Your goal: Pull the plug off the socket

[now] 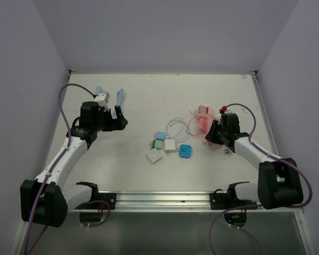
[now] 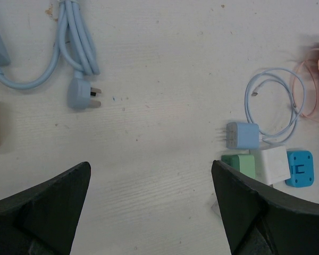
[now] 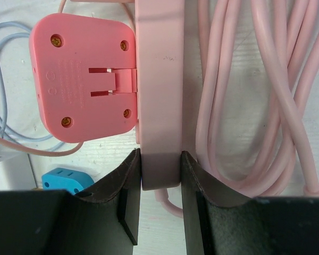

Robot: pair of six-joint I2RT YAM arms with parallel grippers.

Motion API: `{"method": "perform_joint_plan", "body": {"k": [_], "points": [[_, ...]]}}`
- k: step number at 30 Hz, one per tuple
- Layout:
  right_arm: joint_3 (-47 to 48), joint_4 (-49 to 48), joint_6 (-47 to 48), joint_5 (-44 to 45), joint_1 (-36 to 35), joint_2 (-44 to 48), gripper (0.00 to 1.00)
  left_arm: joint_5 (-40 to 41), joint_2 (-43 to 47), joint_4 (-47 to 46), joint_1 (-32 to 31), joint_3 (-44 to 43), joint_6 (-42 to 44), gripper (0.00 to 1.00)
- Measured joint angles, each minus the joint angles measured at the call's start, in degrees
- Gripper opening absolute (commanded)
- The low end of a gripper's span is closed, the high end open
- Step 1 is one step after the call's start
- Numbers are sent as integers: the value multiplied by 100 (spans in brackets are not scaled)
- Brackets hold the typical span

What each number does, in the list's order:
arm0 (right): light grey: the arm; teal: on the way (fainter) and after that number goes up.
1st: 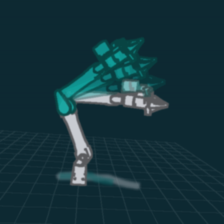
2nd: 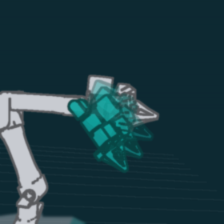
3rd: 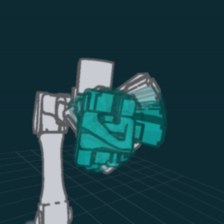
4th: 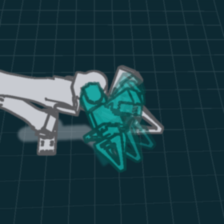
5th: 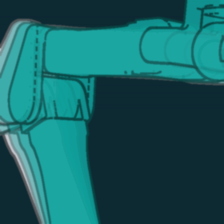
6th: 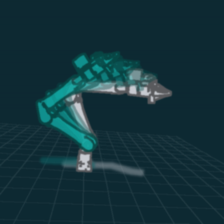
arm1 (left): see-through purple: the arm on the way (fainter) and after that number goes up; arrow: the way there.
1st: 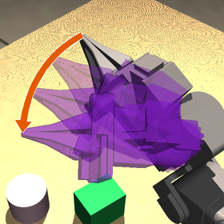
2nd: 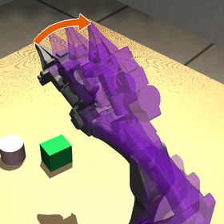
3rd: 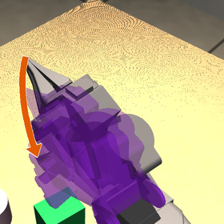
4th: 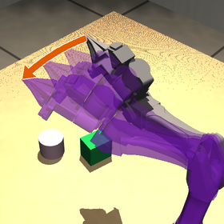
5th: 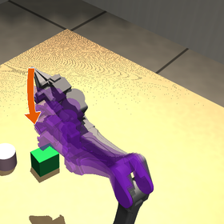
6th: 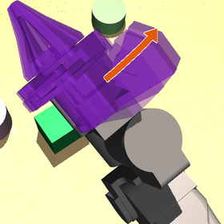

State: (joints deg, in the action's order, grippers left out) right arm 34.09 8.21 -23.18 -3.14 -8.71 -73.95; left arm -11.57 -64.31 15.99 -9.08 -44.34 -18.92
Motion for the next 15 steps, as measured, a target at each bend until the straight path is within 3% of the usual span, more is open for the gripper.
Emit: {"method": "perform_joint_plan", "body": {"k": [15], "points": [[713, 308, 35, 496, -334, -835, 44, -2, 0, -2, 0, 0, 0, 100]]}}
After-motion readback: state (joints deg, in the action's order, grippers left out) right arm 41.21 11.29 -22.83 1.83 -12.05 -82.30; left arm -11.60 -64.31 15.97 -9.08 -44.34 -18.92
